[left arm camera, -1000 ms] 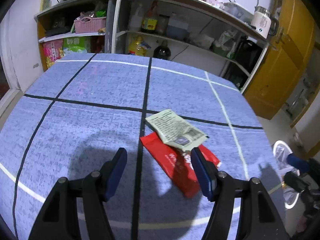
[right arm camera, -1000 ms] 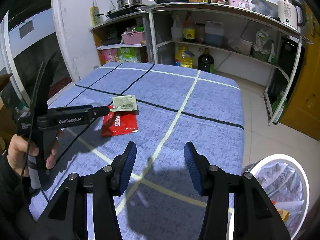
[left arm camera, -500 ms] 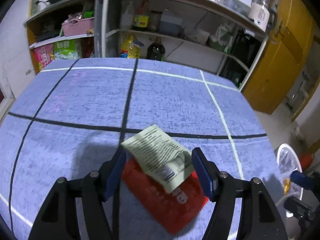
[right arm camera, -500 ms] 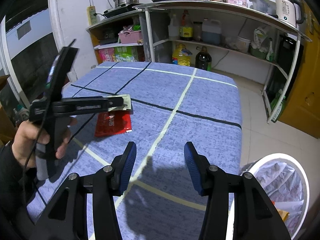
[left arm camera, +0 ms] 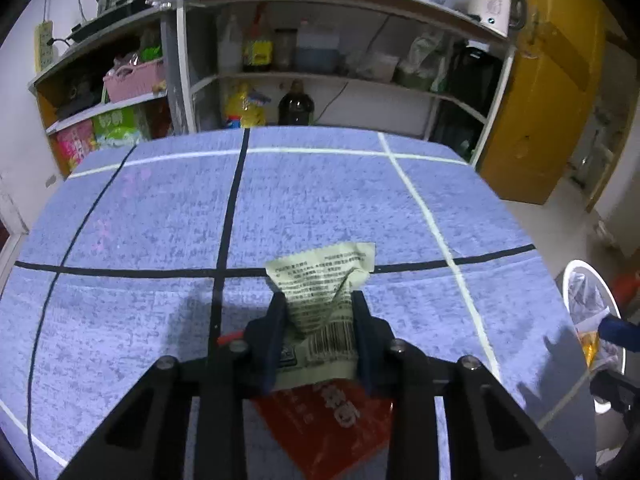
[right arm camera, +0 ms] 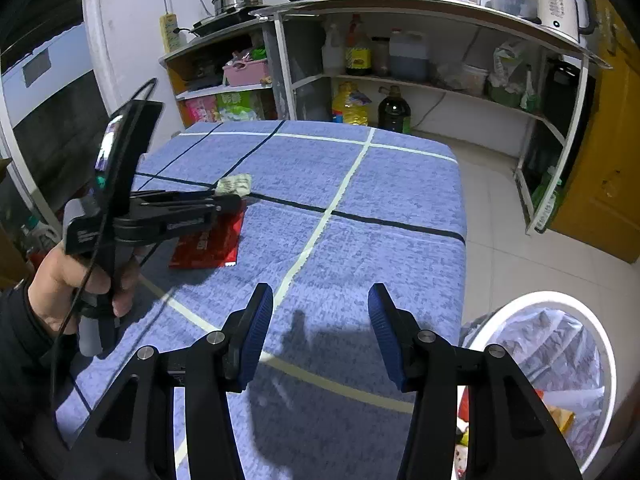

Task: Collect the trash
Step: 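Grasp the red packet with the right gripper while the left gripper holds the green wrapper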

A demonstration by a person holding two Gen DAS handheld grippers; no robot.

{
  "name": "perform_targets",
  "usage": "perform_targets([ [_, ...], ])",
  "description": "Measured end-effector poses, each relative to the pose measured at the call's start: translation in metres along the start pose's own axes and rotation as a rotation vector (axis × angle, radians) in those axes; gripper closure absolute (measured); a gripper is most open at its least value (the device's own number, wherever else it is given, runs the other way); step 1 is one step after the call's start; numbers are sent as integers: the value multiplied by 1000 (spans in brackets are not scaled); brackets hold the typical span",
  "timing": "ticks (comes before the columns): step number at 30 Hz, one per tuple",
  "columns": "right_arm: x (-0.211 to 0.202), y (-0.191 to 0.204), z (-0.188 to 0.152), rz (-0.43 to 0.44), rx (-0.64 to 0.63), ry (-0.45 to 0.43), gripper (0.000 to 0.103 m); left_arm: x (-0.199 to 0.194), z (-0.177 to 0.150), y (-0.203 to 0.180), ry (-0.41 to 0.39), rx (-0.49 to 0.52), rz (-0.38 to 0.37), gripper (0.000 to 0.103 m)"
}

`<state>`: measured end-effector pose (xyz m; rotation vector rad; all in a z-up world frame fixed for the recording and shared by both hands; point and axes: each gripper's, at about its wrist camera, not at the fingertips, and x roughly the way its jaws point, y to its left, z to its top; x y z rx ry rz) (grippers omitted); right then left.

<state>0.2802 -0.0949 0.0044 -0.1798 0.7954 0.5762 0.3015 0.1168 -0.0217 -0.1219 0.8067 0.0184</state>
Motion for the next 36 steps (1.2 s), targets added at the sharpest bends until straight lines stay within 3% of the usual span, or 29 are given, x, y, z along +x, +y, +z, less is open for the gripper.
perform_targets([
  [8,-29,17,2,22,30,-31,52,-65,-5,29,-114,-47,-59,71],
  [15,-30,65,12,40,-45,-22,51,-115,-25,63,-186,-132,-96,71],
  [24,45,121,25,68,-171,77,47,-149,-51,92,-234,-188,-104,70],
  [36,132,129,44,41,-184,152,43,-142,-67,122,-195,-242,-86,69],
])
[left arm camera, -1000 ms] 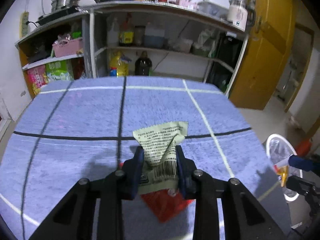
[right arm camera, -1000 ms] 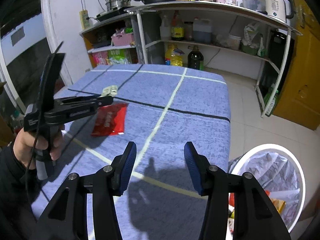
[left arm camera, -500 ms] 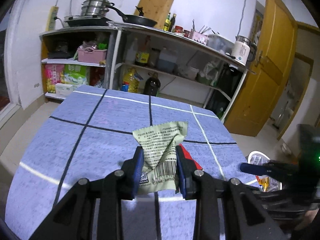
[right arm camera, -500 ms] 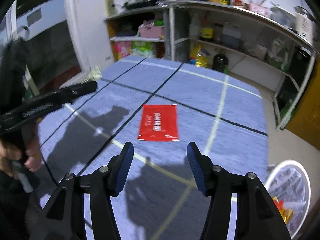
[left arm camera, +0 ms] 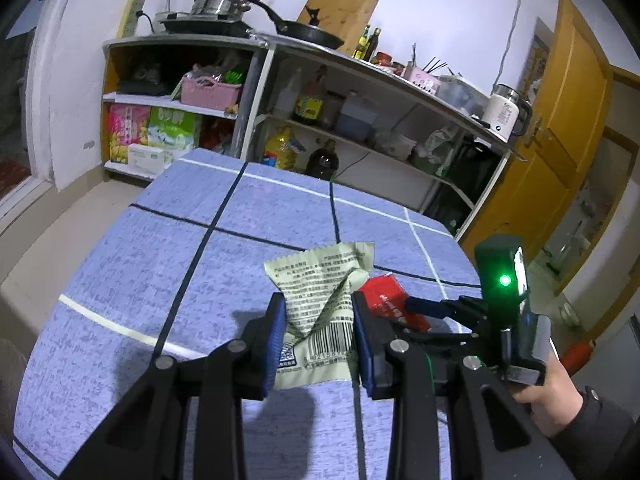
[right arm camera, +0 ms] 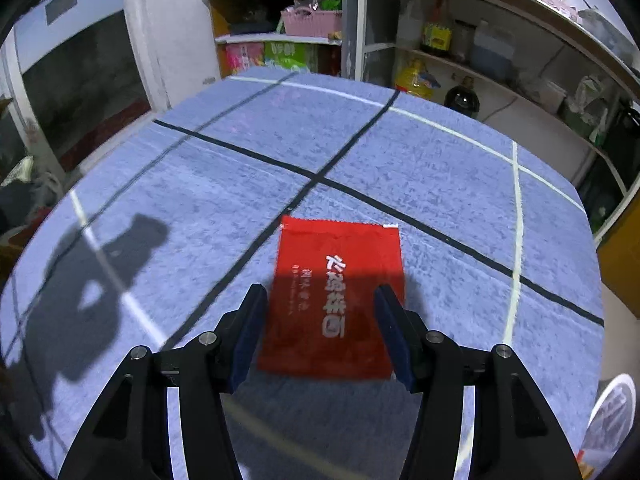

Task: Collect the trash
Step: 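Grasp the red packet with the right gripper while the left gripper holds the green wrapper, then drop the green wrapper from the left gripper while the right gripper drops the red packet into the bin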

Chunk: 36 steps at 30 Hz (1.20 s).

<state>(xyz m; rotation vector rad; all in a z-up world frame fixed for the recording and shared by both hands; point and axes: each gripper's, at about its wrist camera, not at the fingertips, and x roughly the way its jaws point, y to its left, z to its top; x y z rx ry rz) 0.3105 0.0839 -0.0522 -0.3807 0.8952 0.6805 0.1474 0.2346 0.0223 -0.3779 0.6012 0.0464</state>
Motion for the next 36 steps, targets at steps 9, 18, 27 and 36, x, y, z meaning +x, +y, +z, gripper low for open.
perform_targets([
  [9,6,-8,3,2,16,-12,31,5,-1,-5,14,14,-6,69],
  [18,6,-8,4,3,27,0,31,11,-4,-12,34,22,-4,68],
  [27,-3,-17,2,-4,54,22,87,17,-6,-16,54,27,-5,68],
  [36,-35,-35,-18,68,126,-22,88,22,-5,-32,65,47,-31,68],
])
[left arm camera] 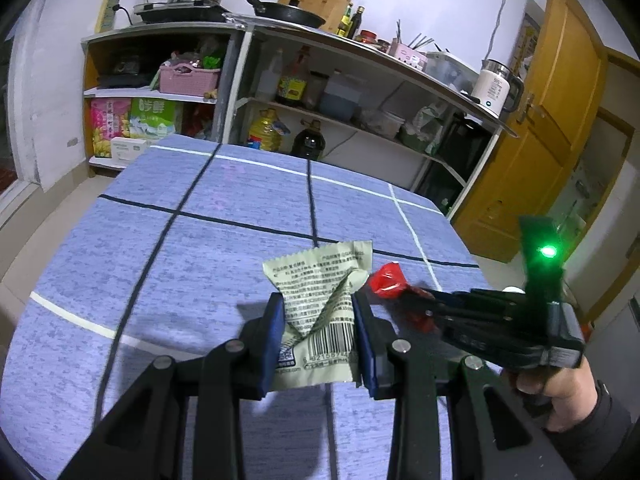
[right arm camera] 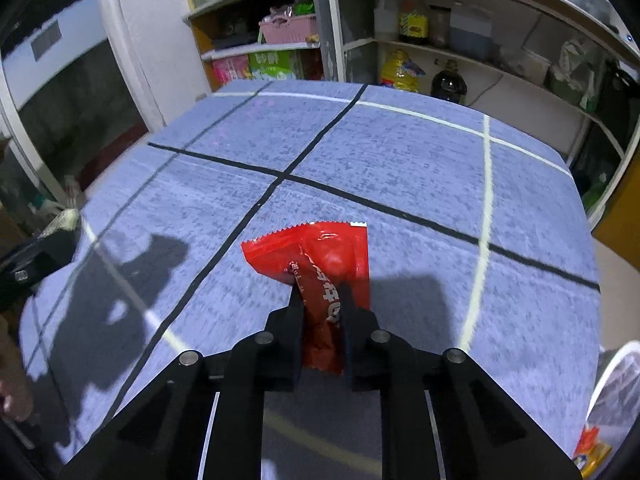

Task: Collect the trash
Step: 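Drop the green wrapper from the left gripper while the right gripper drops the red packet into the bin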

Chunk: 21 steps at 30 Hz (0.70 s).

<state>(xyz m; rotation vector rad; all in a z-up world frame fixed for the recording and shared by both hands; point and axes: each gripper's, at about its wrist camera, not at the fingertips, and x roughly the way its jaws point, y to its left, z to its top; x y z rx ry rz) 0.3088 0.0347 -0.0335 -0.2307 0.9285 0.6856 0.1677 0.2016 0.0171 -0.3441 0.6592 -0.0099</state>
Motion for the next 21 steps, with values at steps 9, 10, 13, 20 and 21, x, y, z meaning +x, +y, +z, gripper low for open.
perform_targets([
  [9,-82,-52,-48,-34,100,-86,88,17,-6,-71,27,102,-86,68],
  [10,-91,-59,-54,-45,113,-94,88,19,-7,-82,31,119,-99,68],
  [13,-113,-81,-72,-78,146,-111,88,26,-12,-118,47,172,-144,68],
  [20,-153,-141,-114,-156,237,-121,88,49,-26,-199,105,281,-236,67],
  [21,-158,-152,-122,-172,254,-120,88,53,-28,-209,113,300,-246,67],
])
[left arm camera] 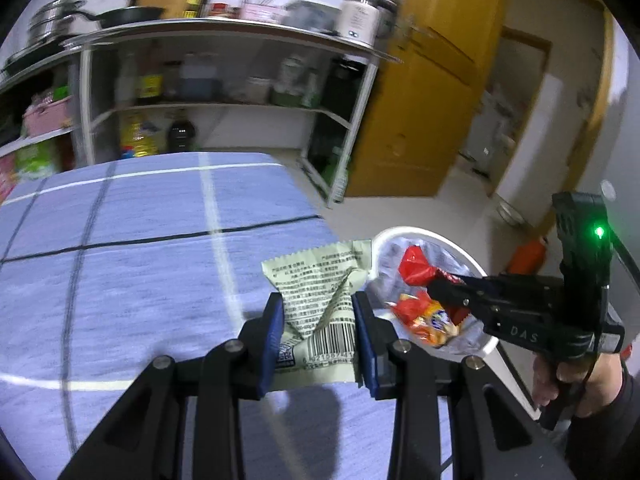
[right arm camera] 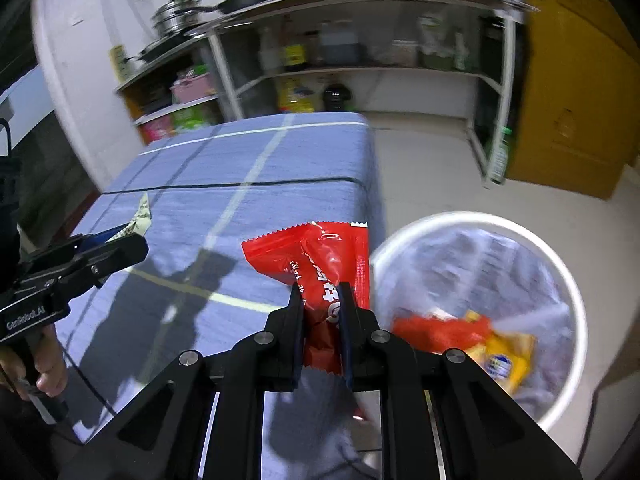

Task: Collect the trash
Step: 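Drop the green wrapper from the left gripper while the right gripper drops the red packet into the bin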

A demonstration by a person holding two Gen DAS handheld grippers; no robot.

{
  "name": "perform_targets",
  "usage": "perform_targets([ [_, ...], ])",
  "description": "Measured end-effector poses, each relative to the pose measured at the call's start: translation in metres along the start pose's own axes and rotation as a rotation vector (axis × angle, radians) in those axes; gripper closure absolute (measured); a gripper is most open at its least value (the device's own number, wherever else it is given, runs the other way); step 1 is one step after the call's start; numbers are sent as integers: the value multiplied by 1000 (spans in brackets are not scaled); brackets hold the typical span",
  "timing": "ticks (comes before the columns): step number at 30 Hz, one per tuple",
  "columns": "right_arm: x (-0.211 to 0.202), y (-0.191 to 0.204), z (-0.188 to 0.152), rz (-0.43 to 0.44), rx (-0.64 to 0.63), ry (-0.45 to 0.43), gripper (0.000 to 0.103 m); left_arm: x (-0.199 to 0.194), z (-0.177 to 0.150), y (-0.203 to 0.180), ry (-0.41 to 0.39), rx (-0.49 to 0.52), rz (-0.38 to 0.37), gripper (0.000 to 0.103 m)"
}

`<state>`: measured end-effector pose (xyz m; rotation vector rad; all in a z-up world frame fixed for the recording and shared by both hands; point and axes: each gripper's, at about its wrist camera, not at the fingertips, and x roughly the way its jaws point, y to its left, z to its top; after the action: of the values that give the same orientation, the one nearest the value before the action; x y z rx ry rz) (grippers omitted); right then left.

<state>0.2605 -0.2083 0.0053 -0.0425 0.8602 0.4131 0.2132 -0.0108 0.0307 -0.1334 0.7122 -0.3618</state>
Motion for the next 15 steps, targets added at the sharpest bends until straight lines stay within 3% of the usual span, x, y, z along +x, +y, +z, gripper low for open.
perform_targets([
  [6,-14,-59,-15,-61,87,7,88,43,9,-50,57,74,-53,67],
  [15,-18,-114,-31,-117,170,12,85,106,12,-97,146,109,-115,61],
])
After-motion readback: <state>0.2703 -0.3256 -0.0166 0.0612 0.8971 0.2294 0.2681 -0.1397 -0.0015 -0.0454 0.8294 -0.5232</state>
